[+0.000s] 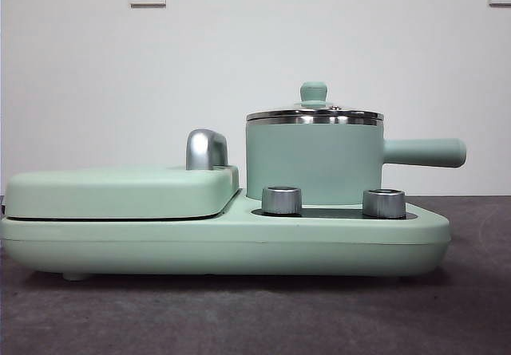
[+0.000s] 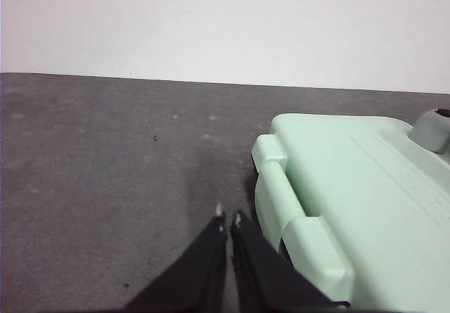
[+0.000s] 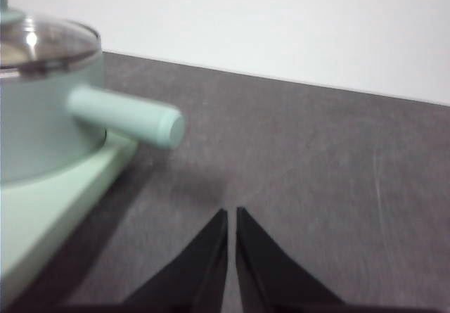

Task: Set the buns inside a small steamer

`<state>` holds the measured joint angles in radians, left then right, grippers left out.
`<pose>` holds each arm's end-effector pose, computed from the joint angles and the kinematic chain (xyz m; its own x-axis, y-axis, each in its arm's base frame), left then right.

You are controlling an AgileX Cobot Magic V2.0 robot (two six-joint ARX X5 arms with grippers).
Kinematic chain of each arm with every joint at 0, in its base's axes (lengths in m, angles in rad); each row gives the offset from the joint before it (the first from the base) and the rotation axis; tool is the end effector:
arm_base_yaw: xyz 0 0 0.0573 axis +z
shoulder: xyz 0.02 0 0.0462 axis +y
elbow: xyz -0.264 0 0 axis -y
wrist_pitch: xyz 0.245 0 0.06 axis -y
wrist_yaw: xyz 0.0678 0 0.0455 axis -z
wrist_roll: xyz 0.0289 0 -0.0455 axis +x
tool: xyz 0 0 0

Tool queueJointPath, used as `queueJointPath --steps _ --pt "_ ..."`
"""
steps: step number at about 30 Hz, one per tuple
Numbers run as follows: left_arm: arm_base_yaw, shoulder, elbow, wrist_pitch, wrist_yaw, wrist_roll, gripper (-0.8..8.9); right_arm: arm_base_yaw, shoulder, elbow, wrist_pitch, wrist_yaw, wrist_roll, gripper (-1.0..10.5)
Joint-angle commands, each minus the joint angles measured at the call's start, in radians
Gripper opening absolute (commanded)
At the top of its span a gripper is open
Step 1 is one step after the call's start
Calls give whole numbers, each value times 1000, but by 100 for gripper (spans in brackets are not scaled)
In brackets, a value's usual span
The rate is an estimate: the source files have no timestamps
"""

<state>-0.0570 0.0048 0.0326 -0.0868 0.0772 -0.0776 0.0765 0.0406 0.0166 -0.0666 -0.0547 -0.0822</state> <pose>0.0954 -0.0077 0.1659 0.9893 -0.1337 -0.0588 0.1287 0.9883 -0.0819 0.0984 0.0091 0.1596 0.9873 0.1305 -0.0903 -0.1376 0.9875 -0.0768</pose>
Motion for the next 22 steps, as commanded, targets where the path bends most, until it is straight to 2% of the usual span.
queueJointPath --steps 1,22 --pt "0 0 -20 5 0 6 13 -2 -40 -5 -4 1 -4 19" --pt "0 0 -20 5 0 6 13 -2 -37 -5 30 3 -4 19"
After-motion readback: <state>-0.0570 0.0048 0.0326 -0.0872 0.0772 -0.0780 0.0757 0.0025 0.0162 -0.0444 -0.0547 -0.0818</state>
